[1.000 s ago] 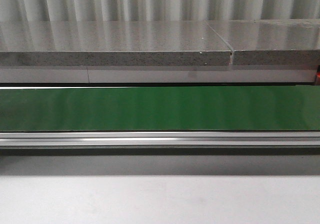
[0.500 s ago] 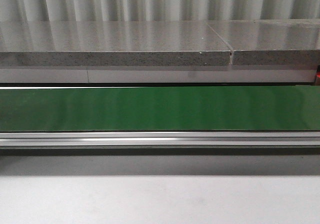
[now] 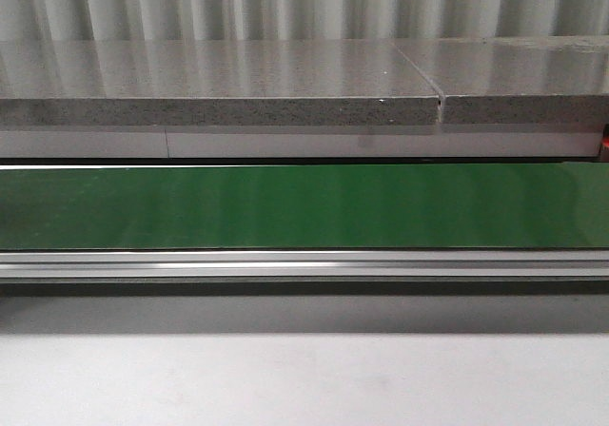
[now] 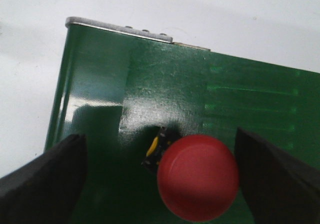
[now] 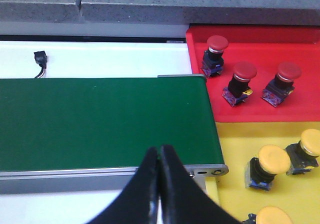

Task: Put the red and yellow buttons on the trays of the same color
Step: 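Lower the left gripper onto the red push-button and grasp it, then set the red button on the belt and open the left gripper, then move the left gripper to the yellow push-button and grasp it, then set the yellow button on the belt and open the left gripper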

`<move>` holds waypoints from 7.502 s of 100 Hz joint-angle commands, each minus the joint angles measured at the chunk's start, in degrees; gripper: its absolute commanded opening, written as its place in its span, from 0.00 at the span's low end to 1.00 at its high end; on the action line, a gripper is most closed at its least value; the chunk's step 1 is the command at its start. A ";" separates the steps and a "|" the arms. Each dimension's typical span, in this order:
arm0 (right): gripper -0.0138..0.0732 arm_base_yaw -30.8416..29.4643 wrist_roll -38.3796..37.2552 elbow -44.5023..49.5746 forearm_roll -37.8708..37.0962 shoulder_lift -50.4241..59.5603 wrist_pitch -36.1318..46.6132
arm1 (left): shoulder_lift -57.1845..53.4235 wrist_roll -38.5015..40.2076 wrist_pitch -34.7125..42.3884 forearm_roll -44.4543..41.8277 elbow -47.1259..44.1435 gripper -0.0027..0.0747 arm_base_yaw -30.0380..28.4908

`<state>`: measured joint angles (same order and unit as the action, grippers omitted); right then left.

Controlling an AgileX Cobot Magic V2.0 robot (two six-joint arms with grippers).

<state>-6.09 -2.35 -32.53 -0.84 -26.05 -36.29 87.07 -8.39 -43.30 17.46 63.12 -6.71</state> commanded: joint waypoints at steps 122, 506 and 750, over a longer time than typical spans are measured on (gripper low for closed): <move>0.02 0.12 0.65 -1.48 -0.28 -0.23 4.18 | 11.18 0.50 5.05 2.29 11.48 0.78 -19.28; 0.02 0.12 0.65 -1.48 -0.28 -0.23 4.05 | -13.65 -7.95 2.15 4.23 0.11 0.82 2.55; 0.86 5.36 9.94 -5.92 5.43 -11.91 -1.85 | -59.39 -10.23 15.01 4.33 -27.79 0.01 7.64</move>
<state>-2.52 4.36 -35.27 3.28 -33.72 -41.00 27.52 -18.65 -32.55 20.44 33.88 0.47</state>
